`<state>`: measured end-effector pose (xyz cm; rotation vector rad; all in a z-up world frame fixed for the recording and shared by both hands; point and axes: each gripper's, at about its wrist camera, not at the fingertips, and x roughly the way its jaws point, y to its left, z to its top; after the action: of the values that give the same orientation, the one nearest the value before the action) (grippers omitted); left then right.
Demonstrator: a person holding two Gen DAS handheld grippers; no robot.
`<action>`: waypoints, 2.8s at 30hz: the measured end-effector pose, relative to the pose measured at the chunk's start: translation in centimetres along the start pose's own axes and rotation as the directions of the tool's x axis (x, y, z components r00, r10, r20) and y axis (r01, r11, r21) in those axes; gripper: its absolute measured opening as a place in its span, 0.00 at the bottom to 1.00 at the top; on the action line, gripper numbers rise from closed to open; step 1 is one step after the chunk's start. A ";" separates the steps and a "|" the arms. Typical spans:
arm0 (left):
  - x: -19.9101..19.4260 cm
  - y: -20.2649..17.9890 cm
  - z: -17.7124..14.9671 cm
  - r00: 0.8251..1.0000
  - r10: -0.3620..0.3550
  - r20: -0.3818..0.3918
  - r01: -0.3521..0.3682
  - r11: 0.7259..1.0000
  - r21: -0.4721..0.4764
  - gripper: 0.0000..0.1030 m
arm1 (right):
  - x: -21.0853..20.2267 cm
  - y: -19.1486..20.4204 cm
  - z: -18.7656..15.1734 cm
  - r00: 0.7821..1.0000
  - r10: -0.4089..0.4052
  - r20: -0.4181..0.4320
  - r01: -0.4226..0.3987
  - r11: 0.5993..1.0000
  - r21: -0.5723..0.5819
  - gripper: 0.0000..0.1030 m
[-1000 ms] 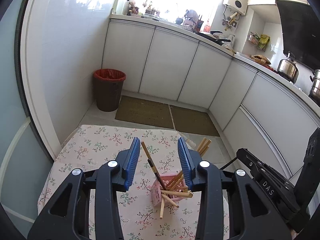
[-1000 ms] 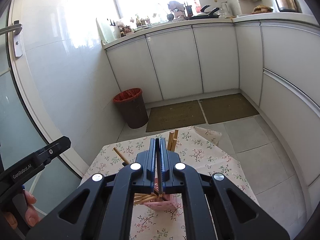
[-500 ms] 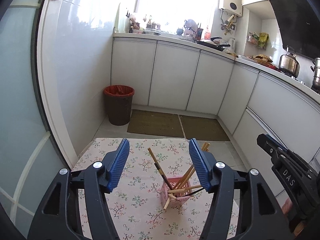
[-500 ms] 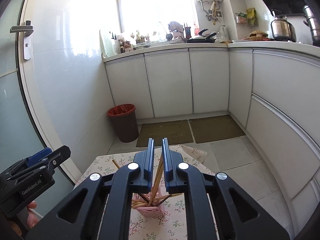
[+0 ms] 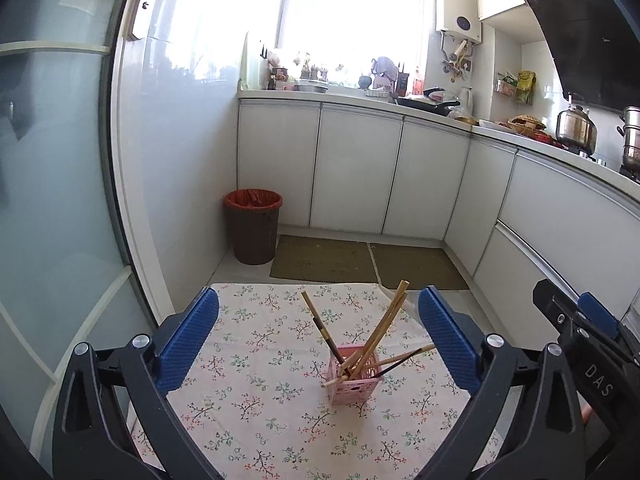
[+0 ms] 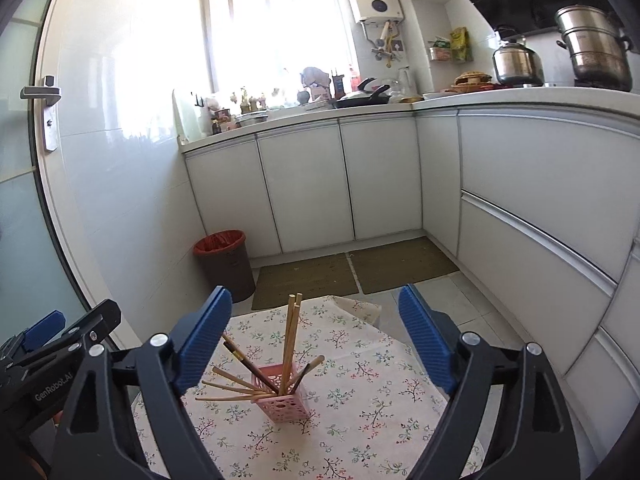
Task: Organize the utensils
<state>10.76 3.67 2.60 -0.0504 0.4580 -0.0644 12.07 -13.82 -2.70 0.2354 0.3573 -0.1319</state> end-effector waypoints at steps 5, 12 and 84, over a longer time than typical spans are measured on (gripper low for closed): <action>-1.3 -0.5 -0.9 1.000 0.002 -0.014 -0.002 1.000 0.007 0.93 | -1.5 -0.8 -0.8 0.999 -0.046 -0.011 0.047 0.999 0.022 0.93; -4.1 -1.3 -1.4 1.000 0.025 0.016 -0.025 0.999 0.024 0.93 | -4.0 -1.4 -1.7 0.993 -0.113 0.011 0.113 0.993 0.021 0.94; -9.5 -2.9 -2.8 0.990 0.121 0.065 -0.124 0.991 0.042 0.93 | -9.7 -2.8 -3.0 0.989 -0.148 -0.022 0.148 0.989 0.012 0.94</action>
<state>0.90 1.40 4.44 0.0208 0.3957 0.0475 1.60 -14.89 -2.52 0.2233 0.3948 -0.2786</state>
